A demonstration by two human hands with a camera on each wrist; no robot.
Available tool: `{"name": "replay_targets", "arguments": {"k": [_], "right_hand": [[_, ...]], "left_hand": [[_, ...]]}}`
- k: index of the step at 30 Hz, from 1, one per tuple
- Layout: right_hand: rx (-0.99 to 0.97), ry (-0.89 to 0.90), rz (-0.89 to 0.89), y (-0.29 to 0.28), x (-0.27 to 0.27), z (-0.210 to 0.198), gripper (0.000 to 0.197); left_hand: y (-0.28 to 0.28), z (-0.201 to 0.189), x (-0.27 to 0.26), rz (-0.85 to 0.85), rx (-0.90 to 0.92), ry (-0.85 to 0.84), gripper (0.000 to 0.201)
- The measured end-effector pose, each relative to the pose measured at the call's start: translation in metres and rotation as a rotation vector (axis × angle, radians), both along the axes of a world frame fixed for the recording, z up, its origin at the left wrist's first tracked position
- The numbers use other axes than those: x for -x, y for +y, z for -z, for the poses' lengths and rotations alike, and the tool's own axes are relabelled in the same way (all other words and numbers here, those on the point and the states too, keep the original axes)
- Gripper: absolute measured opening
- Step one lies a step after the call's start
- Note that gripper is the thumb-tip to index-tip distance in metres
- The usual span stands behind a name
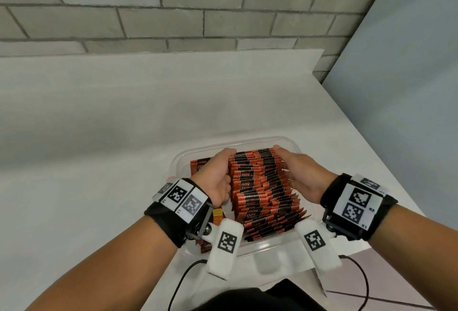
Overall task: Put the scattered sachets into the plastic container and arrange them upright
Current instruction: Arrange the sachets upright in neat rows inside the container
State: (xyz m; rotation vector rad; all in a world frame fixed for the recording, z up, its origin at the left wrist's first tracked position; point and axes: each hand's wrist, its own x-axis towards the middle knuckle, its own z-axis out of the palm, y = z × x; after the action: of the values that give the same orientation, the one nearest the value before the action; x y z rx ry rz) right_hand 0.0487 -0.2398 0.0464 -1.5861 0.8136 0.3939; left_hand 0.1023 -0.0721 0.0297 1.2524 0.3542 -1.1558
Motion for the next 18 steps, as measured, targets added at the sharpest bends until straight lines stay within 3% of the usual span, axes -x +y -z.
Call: {"name": "replay_targets", "arguments": {"k": [18], "right_hand": [[0.097, 0.058, -0.026, 0.005, -0.011, -0.002, 0.051]], "left_hand": [[0.007, -0.007, -0.005, -0.005, -0.011, 0.016, 0.041]]}}
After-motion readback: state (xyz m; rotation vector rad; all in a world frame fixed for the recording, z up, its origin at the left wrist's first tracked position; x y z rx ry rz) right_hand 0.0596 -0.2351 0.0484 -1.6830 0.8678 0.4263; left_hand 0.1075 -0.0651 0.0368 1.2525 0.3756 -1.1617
